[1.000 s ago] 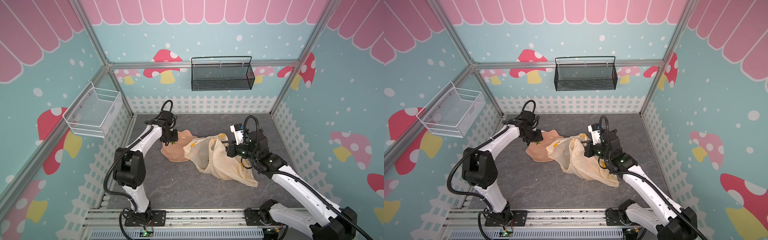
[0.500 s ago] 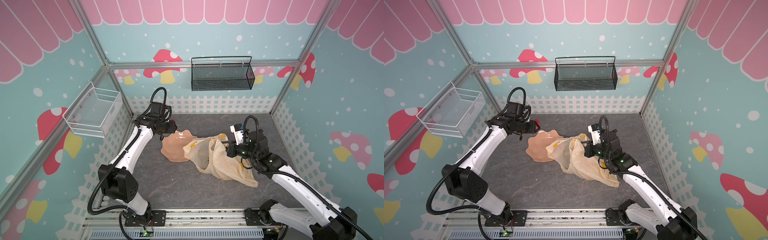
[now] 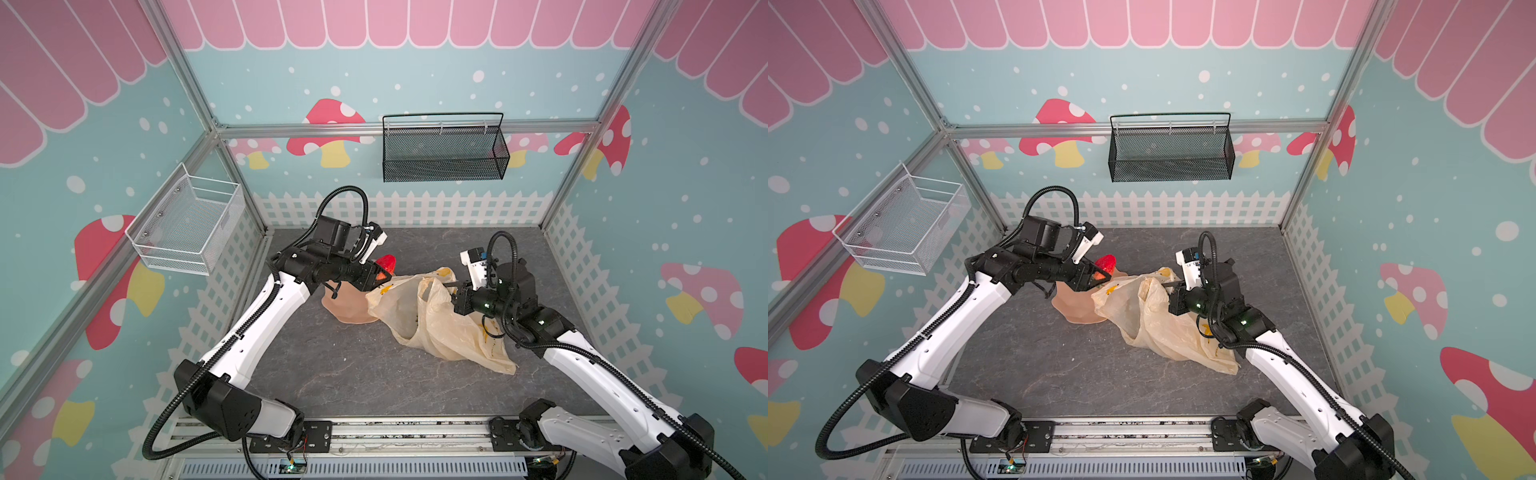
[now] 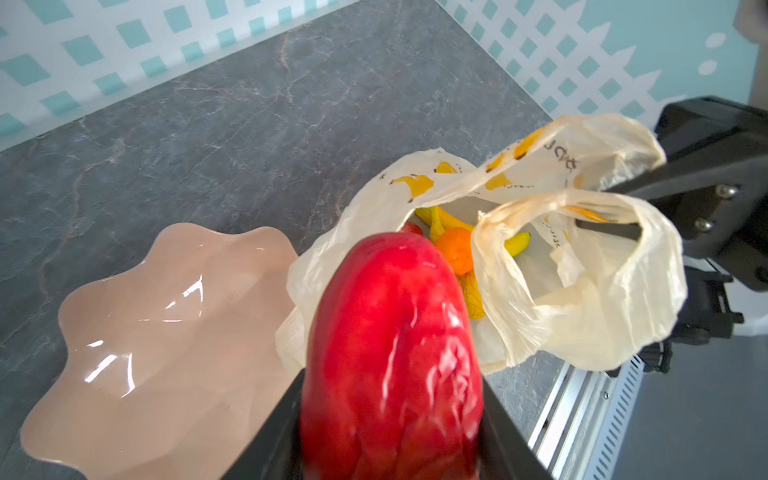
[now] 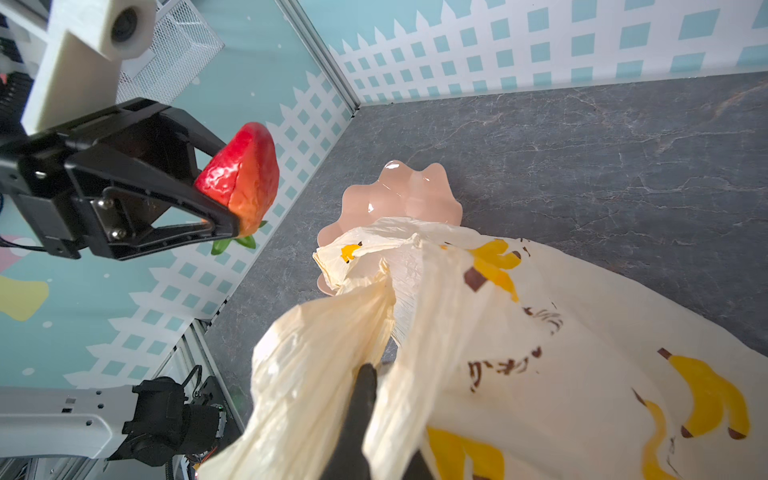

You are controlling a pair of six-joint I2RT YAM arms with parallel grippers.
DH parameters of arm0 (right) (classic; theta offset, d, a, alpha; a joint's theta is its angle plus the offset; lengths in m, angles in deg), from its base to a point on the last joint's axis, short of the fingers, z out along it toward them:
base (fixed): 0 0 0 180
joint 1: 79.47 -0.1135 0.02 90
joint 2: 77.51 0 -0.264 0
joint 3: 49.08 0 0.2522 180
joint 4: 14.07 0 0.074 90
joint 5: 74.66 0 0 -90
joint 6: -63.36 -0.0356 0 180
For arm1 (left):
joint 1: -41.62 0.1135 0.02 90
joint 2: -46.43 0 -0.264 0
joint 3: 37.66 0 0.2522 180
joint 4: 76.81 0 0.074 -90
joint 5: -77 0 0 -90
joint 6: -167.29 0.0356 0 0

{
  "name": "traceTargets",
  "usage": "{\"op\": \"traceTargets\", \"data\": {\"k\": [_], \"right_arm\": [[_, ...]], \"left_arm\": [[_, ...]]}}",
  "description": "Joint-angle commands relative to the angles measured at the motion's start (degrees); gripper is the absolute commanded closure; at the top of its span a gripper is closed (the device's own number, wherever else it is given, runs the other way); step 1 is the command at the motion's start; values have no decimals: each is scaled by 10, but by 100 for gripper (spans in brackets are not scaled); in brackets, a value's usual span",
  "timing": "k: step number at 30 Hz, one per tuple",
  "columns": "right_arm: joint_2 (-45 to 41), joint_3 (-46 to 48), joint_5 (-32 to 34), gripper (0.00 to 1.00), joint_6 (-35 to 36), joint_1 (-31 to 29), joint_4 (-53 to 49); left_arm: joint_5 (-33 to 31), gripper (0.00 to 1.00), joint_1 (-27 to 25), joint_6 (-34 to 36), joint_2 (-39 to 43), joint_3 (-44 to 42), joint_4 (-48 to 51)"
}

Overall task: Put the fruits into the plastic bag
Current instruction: 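Carry the strawberry with the left gripper down into the bag mouth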

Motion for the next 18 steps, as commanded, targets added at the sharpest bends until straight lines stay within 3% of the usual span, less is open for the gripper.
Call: {"op": "traceTargets", "data": {"k": [1,10,18], "right_arm": [[-3,-13,2,100,6,-3,-2],[0,-16,4,100,6,-3,-2],[0,-18,4,100,7,-3,-3]], "left_arm": [[30,67,-11,38,15,-15,15],[-17,66,-56,63,-3,-46,49],[-63,67,-94,54,-86,-60,50]]}}
